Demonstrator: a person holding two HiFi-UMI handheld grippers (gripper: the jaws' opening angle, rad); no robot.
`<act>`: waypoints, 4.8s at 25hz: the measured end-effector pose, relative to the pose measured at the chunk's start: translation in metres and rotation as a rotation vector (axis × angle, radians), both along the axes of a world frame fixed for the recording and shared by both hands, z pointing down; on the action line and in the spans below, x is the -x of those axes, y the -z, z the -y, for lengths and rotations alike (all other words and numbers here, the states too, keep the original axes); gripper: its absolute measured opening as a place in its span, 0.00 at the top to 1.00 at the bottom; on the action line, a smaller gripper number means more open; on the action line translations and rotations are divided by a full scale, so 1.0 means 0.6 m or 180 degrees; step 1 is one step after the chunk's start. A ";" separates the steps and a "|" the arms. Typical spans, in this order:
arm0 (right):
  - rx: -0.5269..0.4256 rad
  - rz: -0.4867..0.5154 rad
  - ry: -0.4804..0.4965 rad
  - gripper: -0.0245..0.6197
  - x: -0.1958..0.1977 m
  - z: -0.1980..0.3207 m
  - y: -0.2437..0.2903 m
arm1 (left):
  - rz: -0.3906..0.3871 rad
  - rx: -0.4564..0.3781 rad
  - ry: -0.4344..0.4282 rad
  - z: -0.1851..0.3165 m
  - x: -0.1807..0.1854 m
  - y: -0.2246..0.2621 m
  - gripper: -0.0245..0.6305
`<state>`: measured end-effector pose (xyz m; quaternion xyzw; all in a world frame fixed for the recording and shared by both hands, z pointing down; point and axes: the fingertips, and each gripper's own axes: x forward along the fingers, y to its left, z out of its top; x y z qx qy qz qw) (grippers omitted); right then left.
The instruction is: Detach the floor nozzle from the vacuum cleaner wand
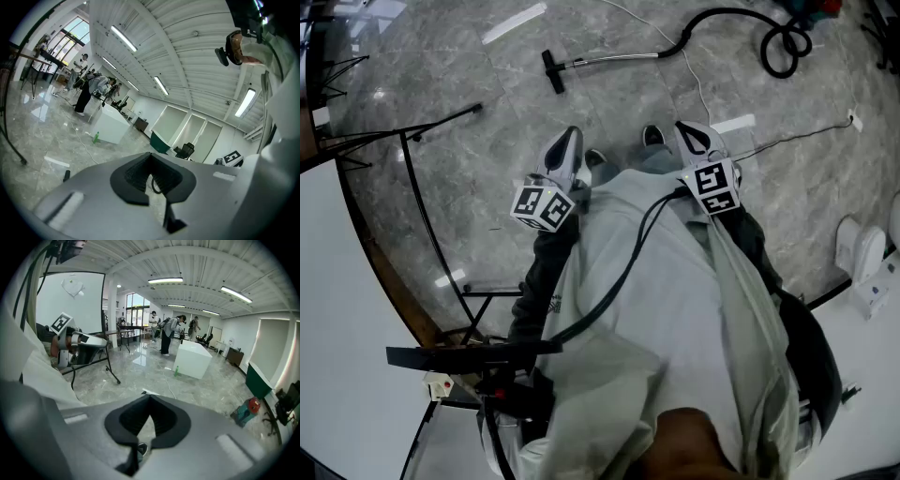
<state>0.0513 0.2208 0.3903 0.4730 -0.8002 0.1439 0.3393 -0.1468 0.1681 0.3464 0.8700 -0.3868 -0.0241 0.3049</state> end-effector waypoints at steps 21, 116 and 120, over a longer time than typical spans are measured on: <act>0.0008 -0.0218 -0.0110 0.96 0.027 -0.021 -0.001 | -0.0350 0.0000 -0.0072 -0.006 0.032 0.007 0.96; 0.1144 -0.1254 0.2881 0.75 0.056 0.399 -1.076 | -0.1917 0.1492 0.0648 0.429 -0.155 -0.963 0.08; 0.1286 -0.1249 0.2876 0.75 0.052 0.337 -0.957 | -0.1806 0.0891 0.1383 0.408 -0.116 -0.801 0.08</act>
